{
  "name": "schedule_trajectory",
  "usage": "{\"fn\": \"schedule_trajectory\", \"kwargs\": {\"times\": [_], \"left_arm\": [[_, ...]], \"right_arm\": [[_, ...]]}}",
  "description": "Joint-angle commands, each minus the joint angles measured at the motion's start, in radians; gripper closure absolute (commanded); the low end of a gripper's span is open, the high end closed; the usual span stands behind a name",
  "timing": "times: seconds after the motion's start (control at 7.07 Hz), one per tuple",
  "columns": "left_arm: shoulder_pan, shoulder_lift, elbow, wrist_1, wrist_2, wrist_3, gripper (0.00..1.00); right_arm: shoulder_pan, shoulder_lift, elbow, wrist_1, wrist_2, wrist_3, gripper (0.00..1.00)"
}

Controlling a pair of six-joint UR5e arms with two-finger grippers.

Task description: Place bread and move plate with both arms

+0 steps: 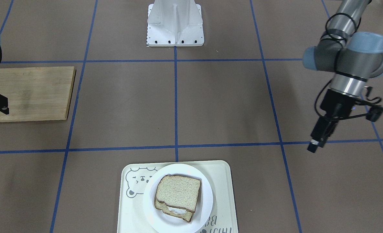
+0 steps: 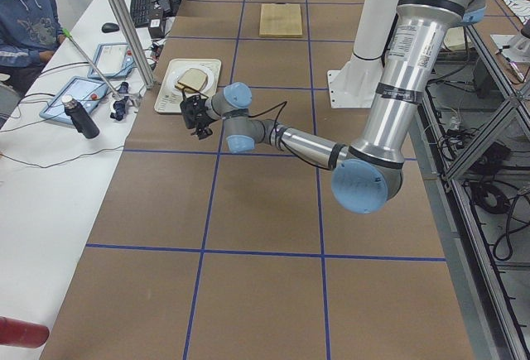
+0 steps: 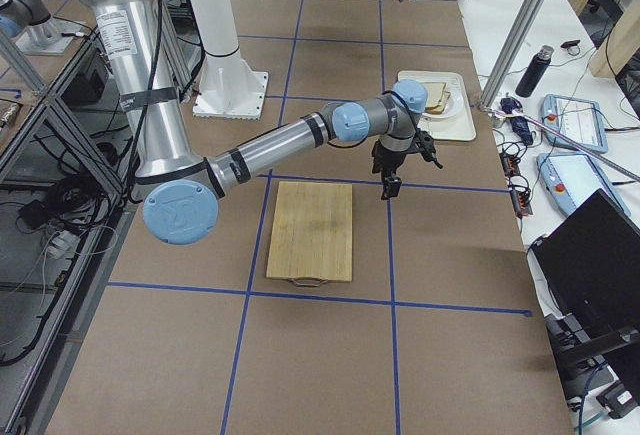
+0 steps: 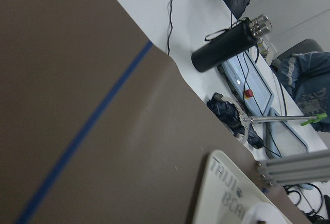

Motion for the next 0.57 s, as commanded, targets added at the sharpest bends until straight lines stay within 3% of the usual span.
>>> {"fn": "schedule_trajectory", "kwargs": {"times": [0.0, 0.42], "left_arm": [[-0.196, 0.064, 0.025, 0.145, -0.281, 0.516, 0.06], [-0.317, 0.102, -0.027, 0.588, -0.399, 1.201, 0.03]], "right_arm": [[-0.016, 0.024, -0.004, 0.011, -0.004, 0.067, 0.00], [0.010, 0.026, -0.003, 0.019, -0.075, 0.057, 0.00]]}}
